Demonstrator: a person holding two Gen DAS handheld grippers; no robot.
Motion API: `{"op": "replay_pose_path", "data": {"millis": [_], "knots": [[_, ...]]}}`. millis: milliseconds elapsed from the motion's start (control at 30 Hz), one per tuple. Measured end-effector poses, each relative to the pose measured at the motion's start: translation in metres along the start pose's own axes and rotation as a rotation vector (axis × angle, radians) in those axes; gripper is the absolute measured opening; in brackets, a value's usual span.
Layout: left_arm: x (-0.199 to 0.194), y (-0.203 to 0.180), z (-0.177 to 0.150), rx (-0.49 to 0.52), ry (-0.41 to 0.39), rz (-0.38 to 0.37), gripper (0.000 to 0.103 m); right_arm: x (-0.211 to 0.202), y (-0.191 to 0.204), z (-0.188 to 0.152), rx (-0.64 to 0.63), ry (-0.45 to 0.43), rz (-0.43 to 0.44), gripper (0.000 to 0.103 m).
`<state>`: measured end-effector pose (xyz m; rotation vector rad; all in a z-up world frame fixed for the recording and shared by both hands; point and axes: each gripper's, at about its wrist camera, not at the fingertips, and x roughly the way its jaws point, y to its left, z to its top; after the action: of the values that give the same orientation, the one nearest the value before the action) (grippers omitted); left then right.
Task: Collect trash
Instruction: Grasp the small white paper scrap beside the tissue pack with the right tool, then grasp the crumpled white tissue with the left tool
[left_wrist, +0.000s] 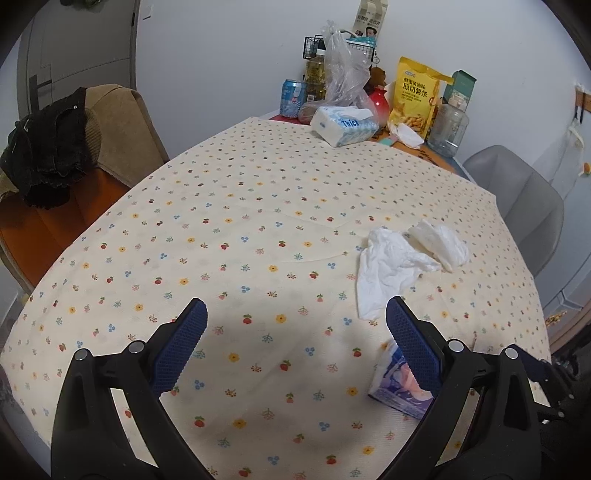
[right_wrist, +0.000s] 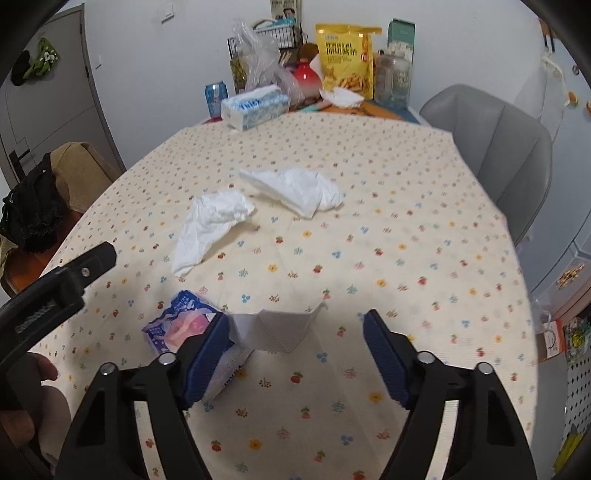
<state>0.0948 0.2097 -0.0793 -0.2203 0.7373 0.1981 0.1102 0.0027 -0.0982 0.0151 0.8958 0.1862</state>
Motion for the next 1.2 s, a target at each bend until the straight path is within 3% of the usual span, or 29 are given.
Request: {"op": "replay_pose_path", "data": {"millis": [33,100,133,167,867,933,967,1067,1200], "knots": [[0.003,-0.001,0.001,0.005,0.005,0.0,0.096,0.004,-0.001,0.0,0.005,0.008,0.012,0.06],[0.009,-0.003,0.002,0.016,0.01,0.01,0.096,0.007,-0.003,0.0,0.007,0.015,0.047,0.041],[0.012,-0.005,0.004,0.016,0.013,0.01,0.096,0.006,-0.005,0.001,0.007,0.012,0.046,0.04],[0.015,-0.007,0.006,0.015,0.015,0.007,0.096,0.006,-0.007,0.003,0.009,0.008,0.042,0.033],[0.083,-0.083,0.03,0.144,0.106,-0.027,0.095,0.002,-0.079,0.022,0.147,-0.04,0.002,0.031],[0.091,-0.079,0.031,0.121,0.139,-0.031,0.075,0.003,-0.084,0.021,0.156,-0.039,-0.005,0.031],[0.096,-0.077,0.031,0.105,0.16,-0.031,0.055,0.003,-0.086,0.021,0.16,-0.039,-0.007,0.031],[0.095,-0.075,0.029,0.107,0.166,-0.023,0.023,-0.001,-0.091,0.02,0.168,-0.042,-0.005,0.031],[0.082,-0.081,0.029,0.118,0.144,-0.016,0.014,-0.012,-0.093,0.019,0.171,-0.063,0.006,0.031]]}}
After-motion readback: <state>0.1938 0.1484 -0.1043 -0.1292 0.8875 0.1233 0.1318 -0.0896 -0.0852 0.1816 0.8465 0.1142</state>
